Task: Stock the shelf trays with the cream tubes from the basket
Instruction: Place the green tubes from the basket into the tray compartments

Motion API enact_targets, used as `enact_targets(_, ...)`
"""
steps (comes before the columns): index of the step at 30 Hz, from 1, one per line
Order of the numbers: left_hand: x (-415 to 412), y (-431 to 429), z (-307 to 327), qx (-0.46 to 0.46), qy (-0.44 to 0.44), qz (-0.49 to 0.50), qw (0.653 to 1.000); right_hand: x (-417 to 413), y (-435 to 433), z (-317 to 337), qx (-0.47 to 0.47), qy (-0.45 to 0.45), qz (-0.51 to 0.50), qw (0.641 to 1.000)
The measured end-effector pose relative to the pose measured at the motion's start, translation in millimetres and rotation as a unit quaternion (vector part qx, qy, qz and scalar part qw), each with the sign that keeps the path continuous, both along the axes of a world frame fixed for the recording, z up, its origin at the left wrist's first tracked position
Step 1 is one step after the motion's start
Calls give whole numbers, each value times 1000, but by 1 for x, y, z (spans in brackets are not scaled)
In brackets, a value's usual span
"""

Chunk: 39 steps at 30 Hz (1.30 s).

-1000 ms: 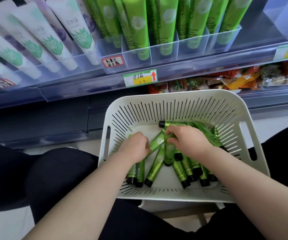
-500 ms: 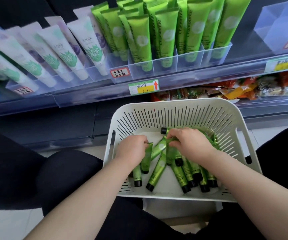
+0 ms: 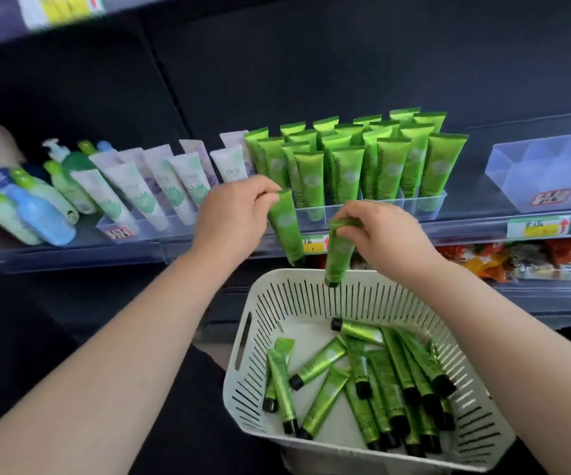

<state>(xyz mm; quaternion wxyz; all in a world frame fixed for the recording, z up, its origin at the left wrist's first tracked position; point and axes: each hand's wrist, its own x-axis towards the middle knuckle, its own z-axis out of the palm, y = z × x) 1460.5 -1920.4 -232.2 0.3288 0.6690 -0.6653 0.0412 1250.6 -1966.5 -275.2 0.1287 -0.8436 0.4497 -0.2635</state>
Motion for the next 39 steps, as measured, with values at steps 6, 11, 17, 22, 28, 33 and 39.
enact_targets(6,21,-49,58,-48,-40,70,996,16,-15,36,-45,-13,1,999)
enact_targets(11,25,-82,42,22,-68,78,994,20,-20,41,-58,1,8,998)
enact_targets(17,30,-105,25,79,-93,98,988,14,-28,42,-85,20,4,996)
enact_targets(22,30,-106,19,77,-92,96,988,15,-30,47,-98,35,5,995)
enact_targets(28,35,-80,29,-36,-43,74,996,38,-31,62,-113,20,15,993)
enact_targets(33,49,-58,22,-38,-41,62,997,76,-38,82,-174,-9,-1,985)
enact_targets(39,60,-45,15,-49,-59,58,995,108,-61,86,-195,32,-21,980)
